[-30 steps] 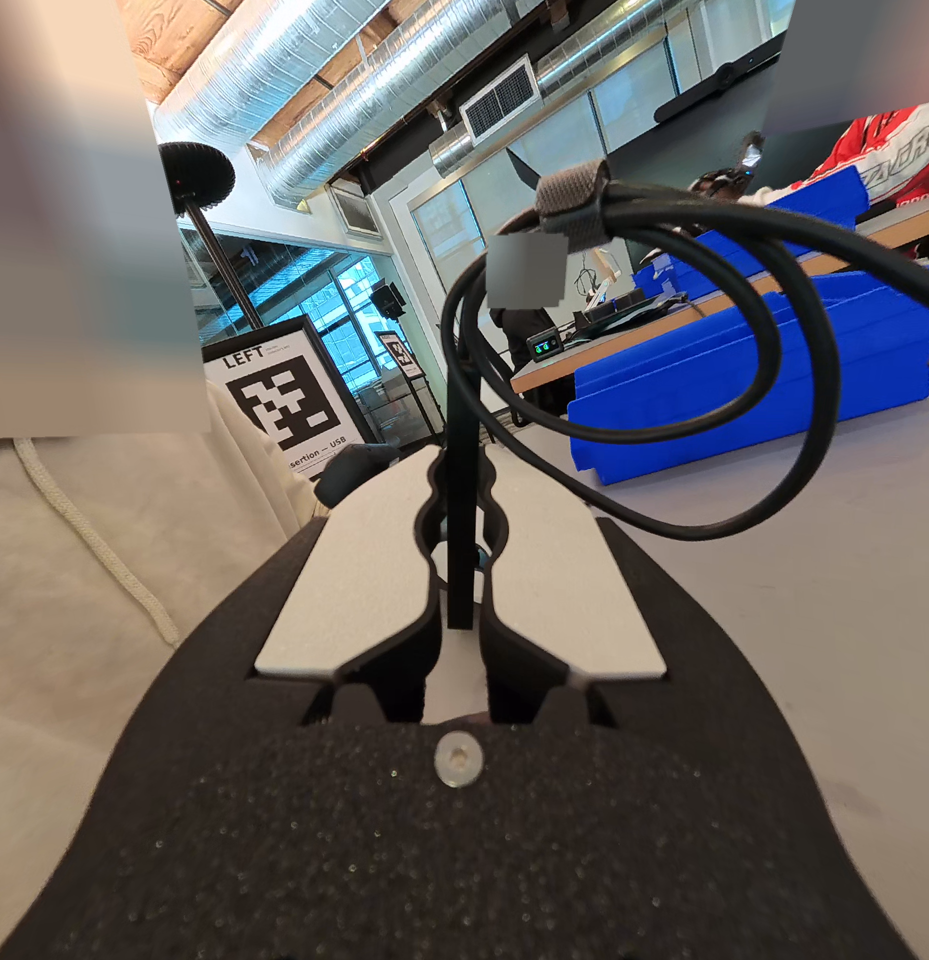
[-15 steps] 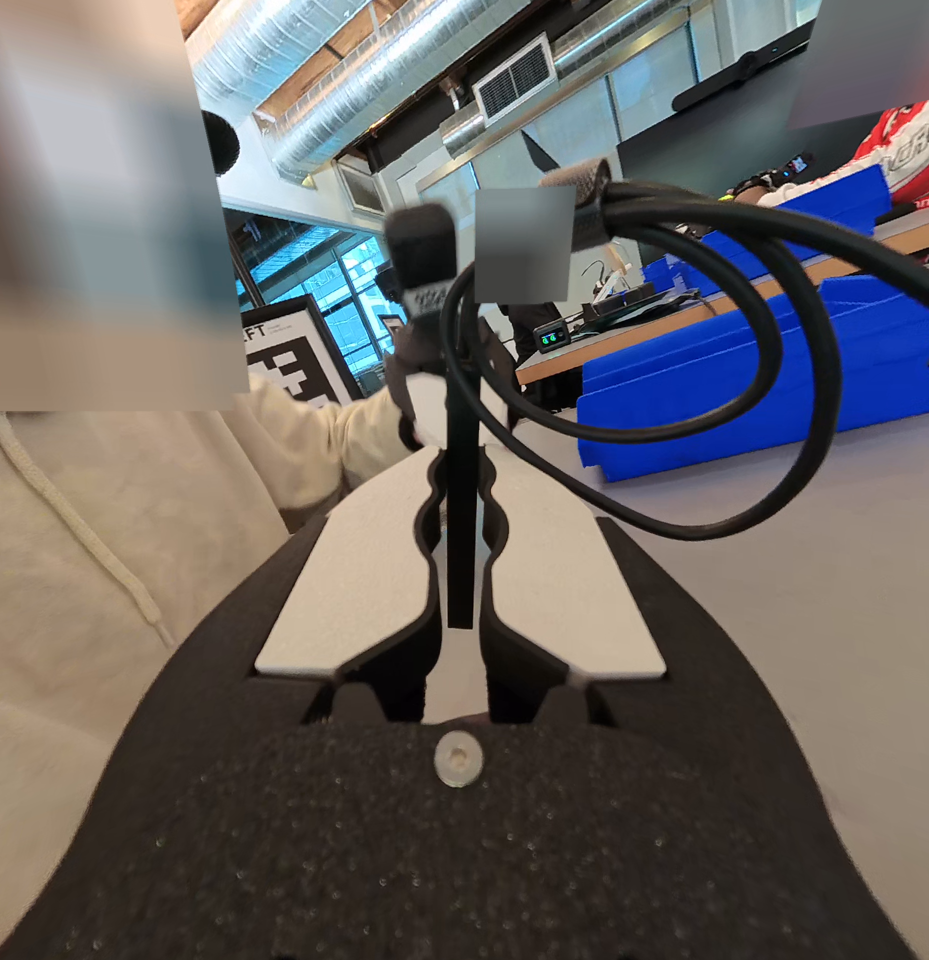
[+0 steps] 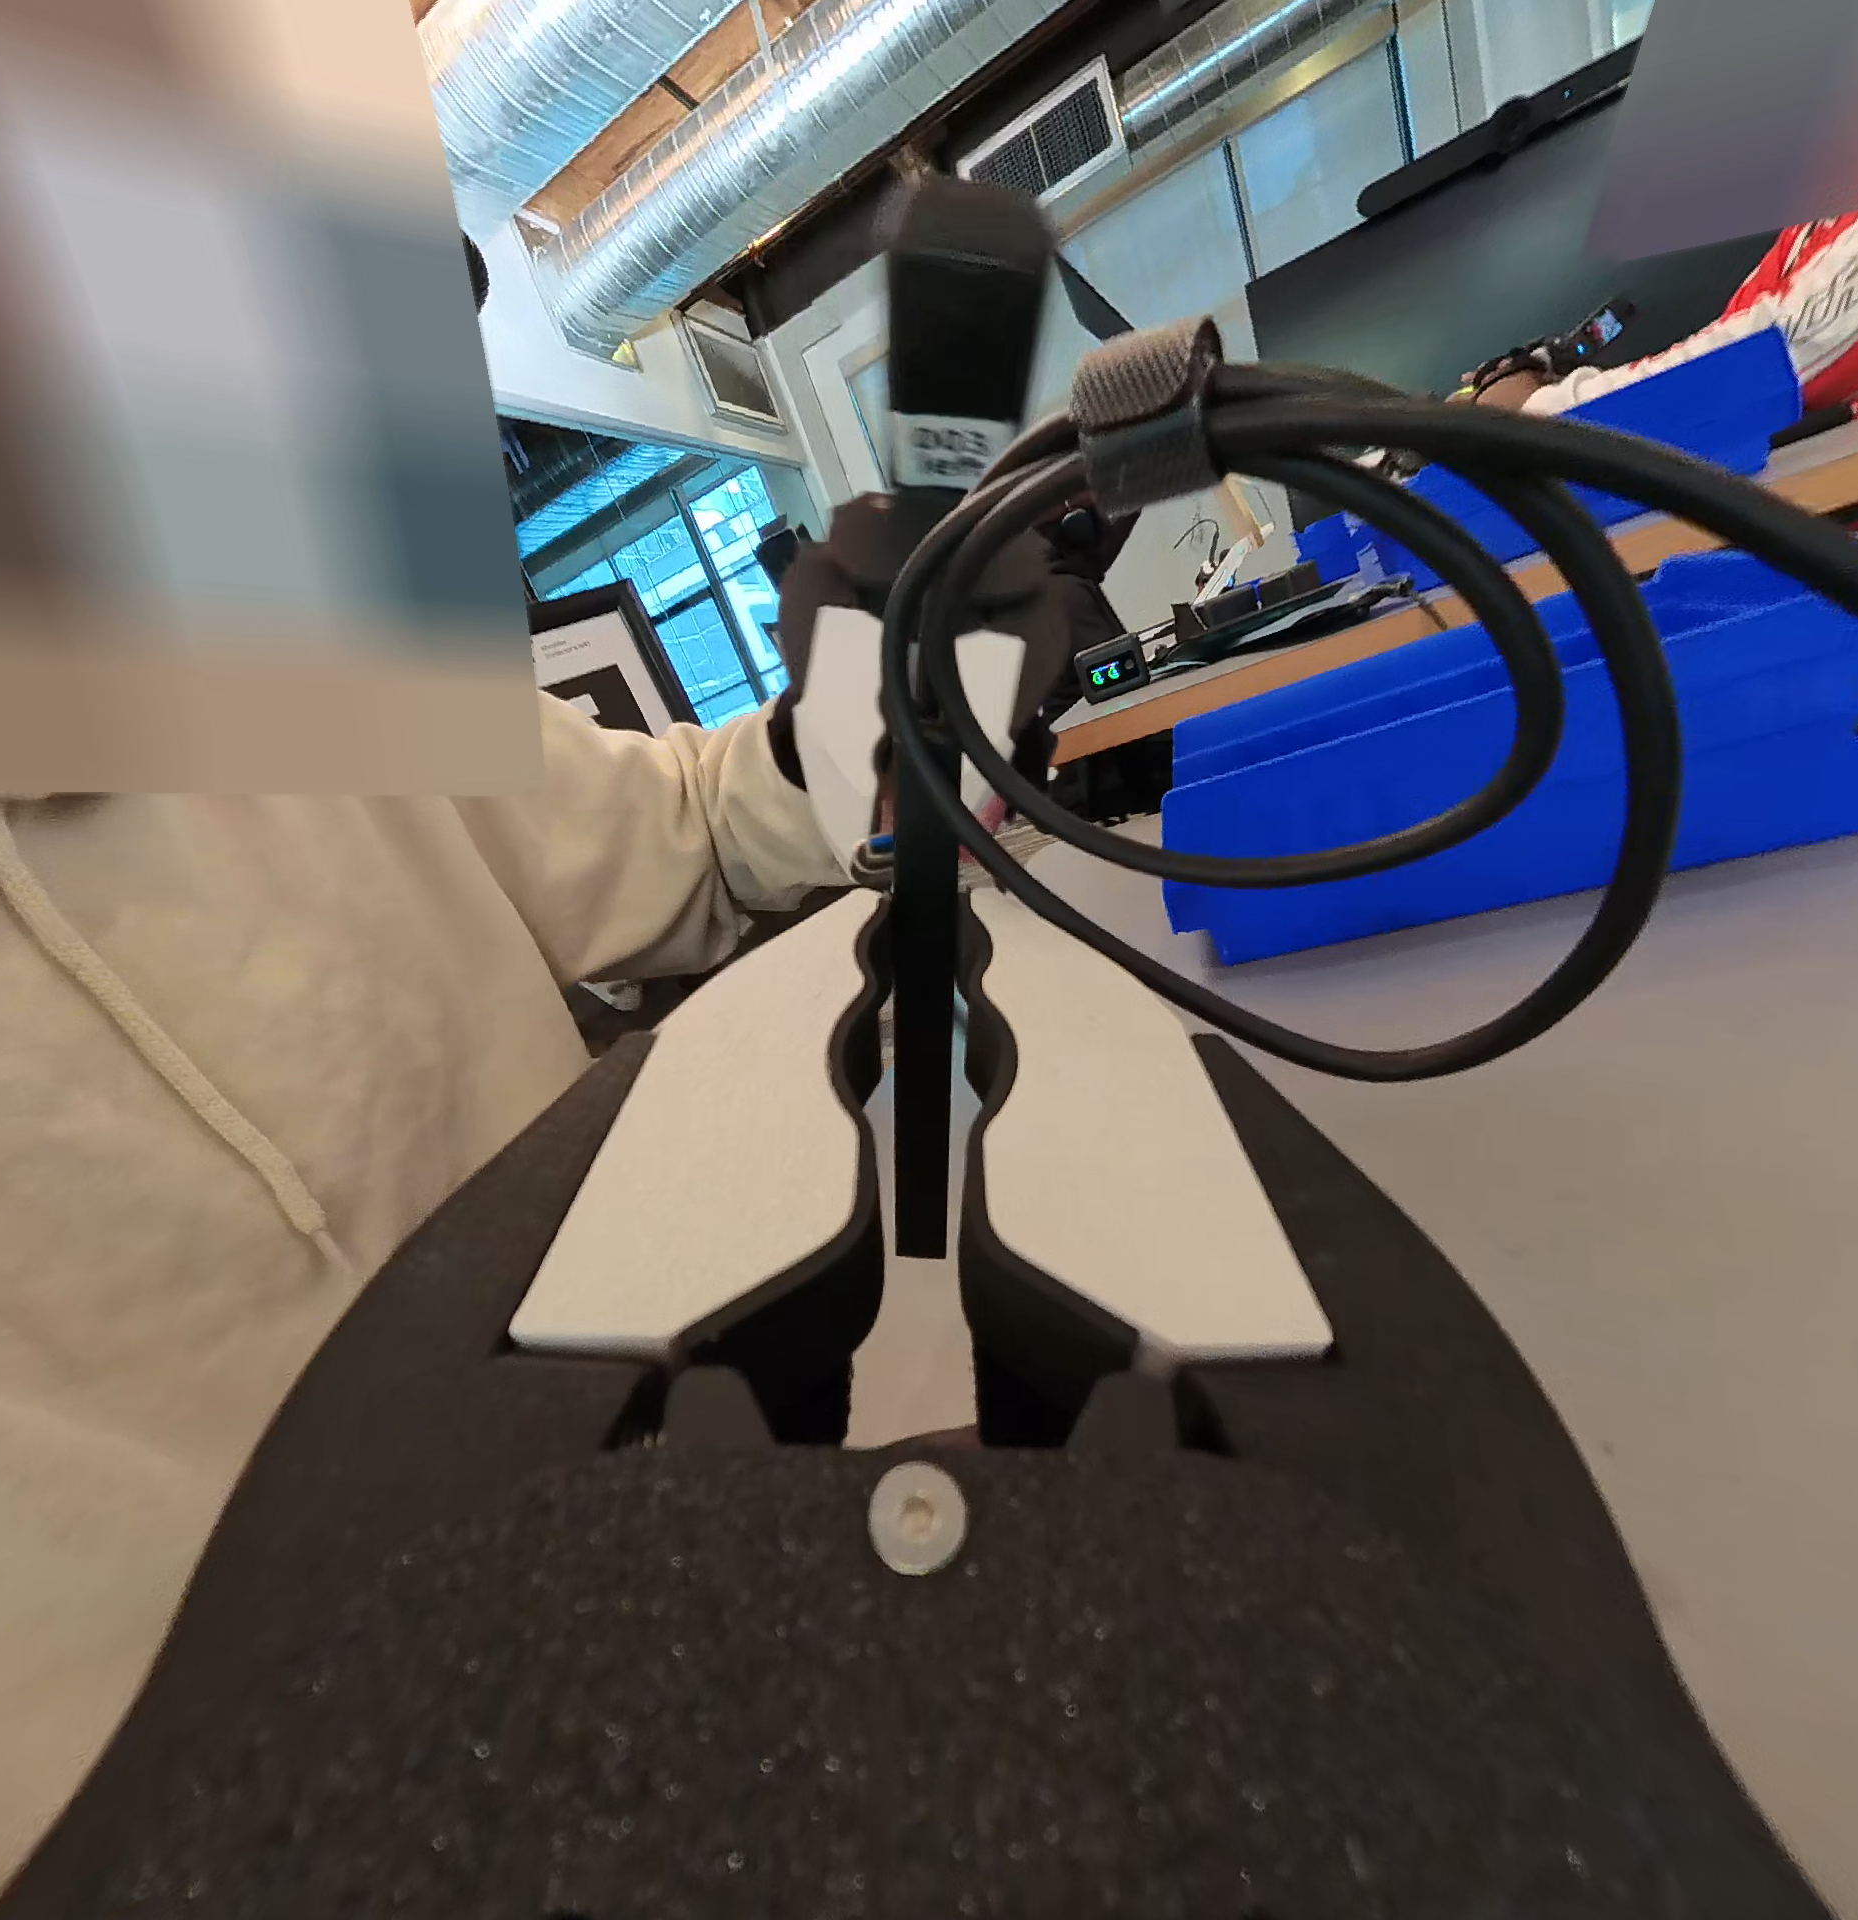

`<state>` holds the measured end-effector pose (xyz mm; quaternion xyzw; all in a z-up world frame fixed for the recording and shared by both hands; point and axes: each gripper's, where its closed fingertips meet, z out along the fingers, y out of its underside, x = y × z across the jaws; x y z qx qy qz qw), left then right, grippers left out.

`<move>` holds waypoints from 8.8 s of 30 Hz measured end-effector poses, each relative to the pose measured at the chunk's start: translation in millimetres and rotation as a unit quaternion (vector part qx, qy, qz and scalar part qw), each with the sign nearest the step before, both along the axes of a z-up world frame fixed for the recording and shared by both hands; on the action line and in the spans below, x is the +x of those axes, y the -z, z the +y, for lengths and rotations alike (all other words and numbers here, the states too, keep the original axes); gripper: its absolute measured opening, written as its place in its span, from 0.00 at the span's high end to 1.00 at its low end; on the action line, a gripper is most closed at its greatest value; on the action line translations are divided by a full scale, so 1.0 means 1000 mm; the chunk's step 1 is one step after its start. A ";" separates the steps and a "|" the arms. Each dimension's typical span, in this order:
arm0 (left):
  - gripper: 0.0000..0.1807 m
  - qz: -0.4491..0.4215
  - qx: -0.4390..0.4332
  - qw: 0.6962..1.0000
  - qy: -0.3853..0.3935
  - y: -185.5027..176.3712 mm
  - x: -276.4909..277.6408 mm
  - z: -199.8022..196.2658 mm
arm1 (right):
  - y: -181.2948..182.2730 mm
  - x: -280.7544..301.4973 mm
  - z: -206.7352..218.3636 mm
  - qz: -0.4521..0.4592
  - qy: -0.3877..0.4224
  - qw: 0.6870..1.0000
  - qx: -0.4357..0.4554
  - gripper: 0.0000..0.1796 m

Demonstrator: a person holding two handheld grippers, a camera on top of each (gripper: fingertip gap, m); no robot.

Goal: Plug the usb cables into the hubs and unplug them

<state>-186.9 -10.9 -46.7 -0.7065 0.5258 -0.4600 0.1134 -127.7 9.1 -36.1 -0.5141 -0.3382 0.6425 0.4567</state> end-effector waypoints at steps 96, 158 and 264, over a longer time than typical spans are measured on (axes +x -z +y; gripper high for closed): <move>0.98 0.074 0.311 0.947 0.028 0.049 -0.006 0.027 | 0.034 -0.015 0.004 -0.126 0.035 0.991 0.039 0.94; 0.98 -0.027 0.534 0.844 -0.050 0.088 0.027 0.068 | 0.061 0.006 0.053 -0.077 0.076 0.956 -0.274 0.94; 0.95 0.075 -0.003 0.992 0.102 0.092 0.005 0.014 | 0.102 -0.029 0.012 -0.440 0.208 0.708 0.512 0.94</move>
